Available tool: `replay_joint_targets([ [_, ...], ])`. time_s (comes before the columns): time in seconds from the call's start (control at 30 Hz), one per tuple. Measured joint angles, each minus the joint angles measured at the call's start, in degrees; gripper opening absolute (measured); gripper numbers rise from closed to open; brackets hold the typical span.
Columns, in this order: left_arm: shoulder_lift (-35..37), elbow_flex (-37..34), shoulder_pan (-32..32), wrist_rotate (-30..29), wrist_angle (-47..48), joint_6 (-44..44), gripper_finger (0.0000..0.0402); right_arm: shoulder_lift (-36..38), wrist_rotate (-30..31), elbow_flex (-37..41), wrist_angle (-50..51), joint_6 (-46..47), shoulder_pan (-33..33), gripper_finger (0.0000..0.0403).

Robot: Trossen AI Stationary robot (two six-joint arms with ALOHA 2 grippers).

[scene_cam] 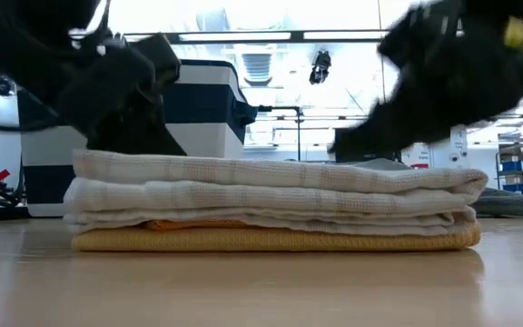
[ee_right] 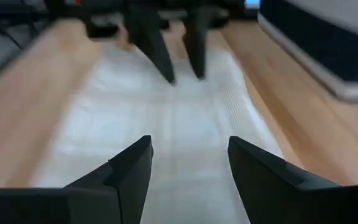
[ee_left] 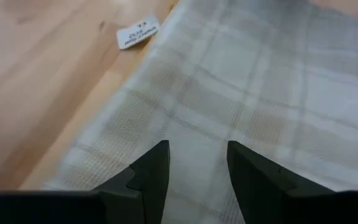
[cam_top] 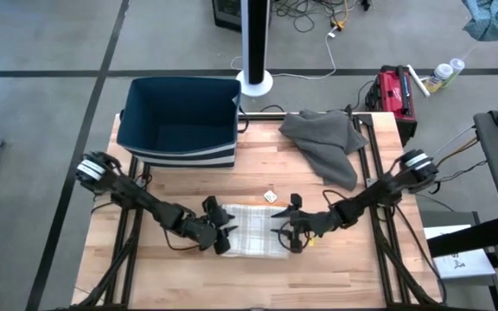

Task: Fold towel
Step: Stack the white patterned kitchen towel on top of the orange towel

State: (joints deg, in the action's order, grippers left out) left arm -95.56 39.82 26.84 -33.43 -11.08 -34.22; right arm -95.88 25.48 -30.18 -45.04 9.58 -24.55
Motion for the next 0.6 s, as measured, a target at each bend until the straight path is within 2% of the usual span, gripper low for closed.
replay_joint_targets([
  [0.2, -2.8, -1.5, -0.2, -0.2, -4.0, -1.0, 0.0153, -8.4, -0.8, 2.2, -4.8, 5.6, 5.0, 0.0200],
  [0.3, -2.8, -1.6, -0.2, -0.3, -3.6, -1.2, 0.0153, -9.7, -4.0, 2.5, -7.4, 6.5, 6.6, 0.0201],
  [0.43, -1.0, -0.9, -0.4, 0.1, -1.3, -0.9, 0.0153, -6.8, -7.3, 2.8, -7.5, 4.2, 6.9, 0.0206],
  [0.6, 1.9, 0.9, -1.0, 0.0, -1.3, 3.6, 0.0153, 0.1, -7.7, 2.7, -6.4, -0.6, 7.0, 0.0203],
])
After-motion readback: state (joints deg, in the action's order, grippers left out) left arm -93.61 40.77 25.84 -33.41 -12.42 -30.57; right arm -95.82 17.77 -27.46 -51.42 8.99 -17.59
